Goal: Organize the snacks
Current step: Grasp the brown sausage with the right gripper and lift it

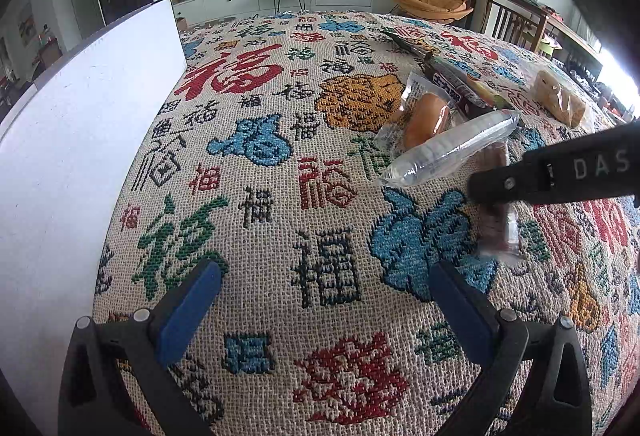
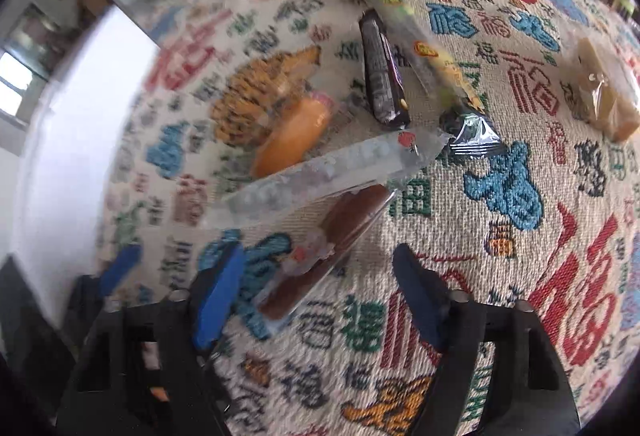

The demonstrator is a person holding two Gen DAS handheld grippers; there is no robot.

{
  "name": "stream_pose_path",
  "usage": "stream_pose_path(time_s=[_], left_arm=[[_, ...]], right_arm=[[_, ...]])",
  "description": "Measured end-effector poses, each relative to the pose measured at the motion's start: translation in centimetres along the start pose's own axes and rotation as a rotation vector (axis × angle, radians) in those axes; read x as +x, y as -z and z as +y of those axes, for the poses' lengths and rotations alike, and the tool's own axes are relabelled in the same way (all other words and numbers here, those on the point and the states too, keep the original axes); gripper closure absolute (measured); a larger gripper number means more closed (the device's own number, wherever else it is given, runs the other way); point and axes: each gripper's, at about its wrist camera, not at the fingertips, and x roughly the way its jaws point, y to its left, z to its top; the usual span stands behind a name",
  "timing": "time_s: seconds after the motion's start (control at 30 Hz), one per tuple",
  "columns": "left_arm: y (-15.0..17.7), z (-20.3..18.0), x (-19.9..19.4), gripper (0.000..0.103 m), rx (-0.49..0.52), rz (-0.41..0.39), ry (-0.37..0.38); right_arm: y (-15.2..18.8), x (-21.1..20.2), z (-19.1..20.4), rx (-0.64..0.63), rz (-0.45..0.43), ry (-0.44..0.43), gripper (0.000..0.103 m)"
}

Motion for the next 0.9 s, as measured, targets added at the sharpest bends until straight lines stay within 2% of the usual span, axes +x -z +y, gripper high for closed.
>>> stream_pose_path(time_s=[0.03, 0.07, 0.13, 0.2, 0.3, 0.4, 0.47, 0.5, 0.53, 0.7, 0.9], left_arm=[[0.0, 0.0, 0.0, 0.0, 0.0, 0.0, 0.0], [0.0, 0.0, 0.0, 0.0, 0.0, 0.0, 0.0], [0.0, 0.0, 0.0, 0.0, 0.0, 0.002, -0.002], [0.0, 0.0, 0.1, 0.0, 0.001, 0.003, -0.002], [0.0, 0.0, 0.0, 0.0, 0.001, 0.003, -0.002], [0.0, 0.0, 0.0, 0.0, 0.001, 0.003, -0.002], [0.0, 0.0, 0.0, 0.0, 0.001, 0.003, -0.002], [0.0, 0.0, 0.0, 0.0, 0.001, 0.003, -0.002], [0.0, -0.1, 0.0, 0.0, 0.001, 0.003, -0.002], [0.0, -0.2, 0.0, 0.0, 0.004, 0.009, -0.008], [-0.1, 0.0, -0.1, 0.0, 0.026, 0.031, 0.017]], right_arm=[[0.1, -0.1, 0.1, -0.016, -0.021, 0.045, 0.072], [0.2, -0.3, 0.1, -0.041, -0.024, 0.064, 0.072], [1.0, -1.0, -1.0, -0.054, -0.023, 0.038, 0.081], [2.2, -2.1, -2.8, -0.062, -0.032, 0.039, 0.083], [4.5, -3.7, -6.6, -0.088, -0.055, 0.103, 0.083], [5.8, -5.2, -10.4, -0.102, -0.114, 0.242, 0.083], [6.4, -5.9, -12.4, -0.122, -0.181, 0.275, 0.077], [6.8, -5.9, -12.9, -0.128, -0.206, 0.278, 0.061], [7.2, -5.7, -13.4, -0.131, -0.228, 0.278, 0.039], [9.5, -5.3, -15.1, -0.051, -0.394, 0.195, 0.033], [9.4, -5.3, -14.9, -0.05, -0.399, 0.188, 0.029]])
